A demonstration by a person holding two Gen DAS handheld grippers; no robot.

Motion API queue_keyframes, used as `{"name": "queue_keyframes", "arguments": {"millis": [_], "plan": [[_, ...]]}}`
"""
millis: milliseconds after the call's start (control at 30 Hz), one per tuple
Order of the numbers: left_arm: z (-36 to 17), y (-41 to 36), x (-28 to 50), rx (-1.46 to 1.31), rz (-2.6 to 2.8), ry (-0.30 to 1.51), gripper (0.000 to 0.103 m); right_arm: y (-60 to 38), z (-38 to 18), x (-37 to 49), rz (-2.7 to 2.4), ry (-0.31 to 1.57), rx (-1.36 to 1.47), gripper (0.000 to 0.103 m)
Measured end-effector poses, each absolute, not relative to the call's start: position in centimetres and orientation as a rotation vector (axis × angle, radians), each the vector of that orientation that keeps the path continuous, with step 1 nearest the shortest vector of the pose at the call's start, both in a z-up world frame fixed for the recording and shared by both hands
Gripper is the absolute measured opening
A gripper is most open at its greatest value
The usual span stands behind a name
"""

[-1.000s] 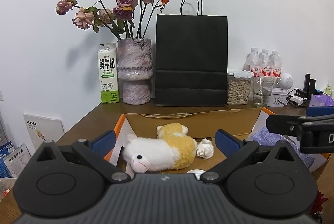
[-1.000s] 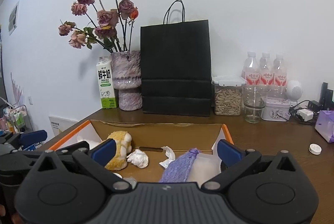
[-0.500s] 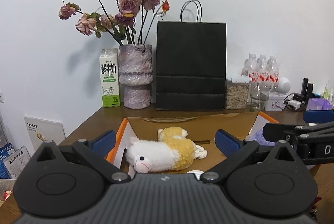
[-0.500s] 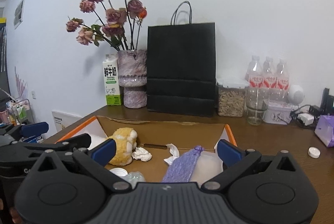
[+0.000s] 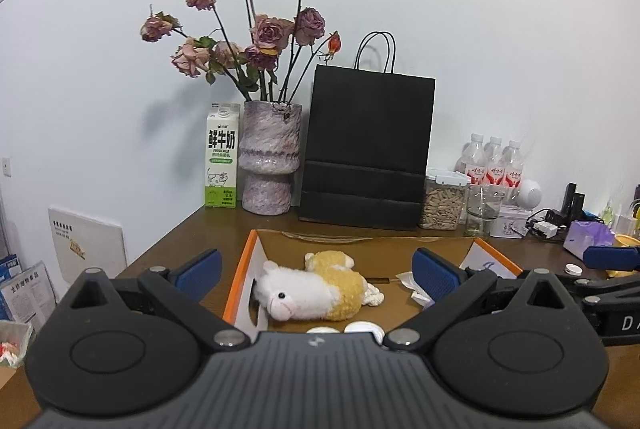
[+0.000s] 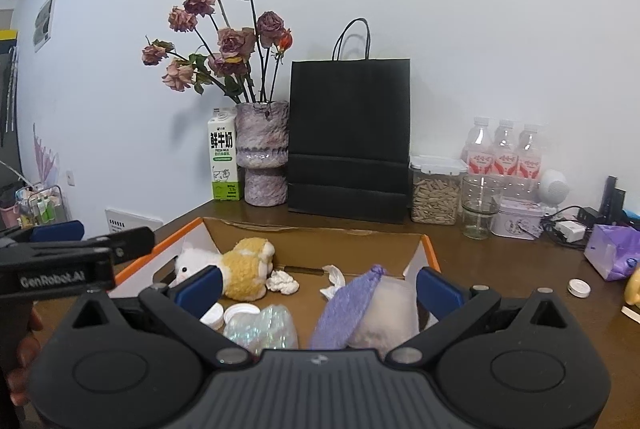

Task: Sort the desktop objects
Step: 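Withdraw both tools from the box back over the table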

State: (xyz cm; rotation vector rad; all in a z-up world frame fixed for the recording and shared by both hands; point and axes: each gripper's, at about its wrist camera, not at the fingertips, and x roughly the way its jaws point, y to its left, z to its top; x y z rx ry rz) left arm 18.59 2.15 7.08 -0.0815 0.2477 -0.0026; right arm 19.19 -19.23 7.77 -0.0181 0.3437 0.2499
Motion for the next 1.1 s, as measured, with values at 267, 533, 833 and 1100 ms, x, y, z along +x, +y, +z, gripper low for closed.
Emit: {"name": "queue_keyframes", "arguments": {"millis": [267, 533, 833, 1100], "plan": [[6.8, 2.3, 14.5, -0.066, -0.001, 0.245, 0.103, -20.0, 7.4, 14.6, 0.248, 0.341, -0.031, 0.103], [5.0, 2.5, 10.1, -0.058, -0.017, 0.271, 0.103, -20.5, 5.4, 10.1, 0.248, 0.369, -0.034, 0.103], [2.3, 2.1, 6.4, -0.049, -0.021, 0.366, 0.103, -21.7, 1.8, 6.1, 0.225, 0.443, -0.004, 0.103], [1.8, 1.8, 4.9, -0.037, -0.017, 0.376, 0.103, -21.5, 0.9, 4.9, 0.23, 0.474, -0.005, 0.103]]}}
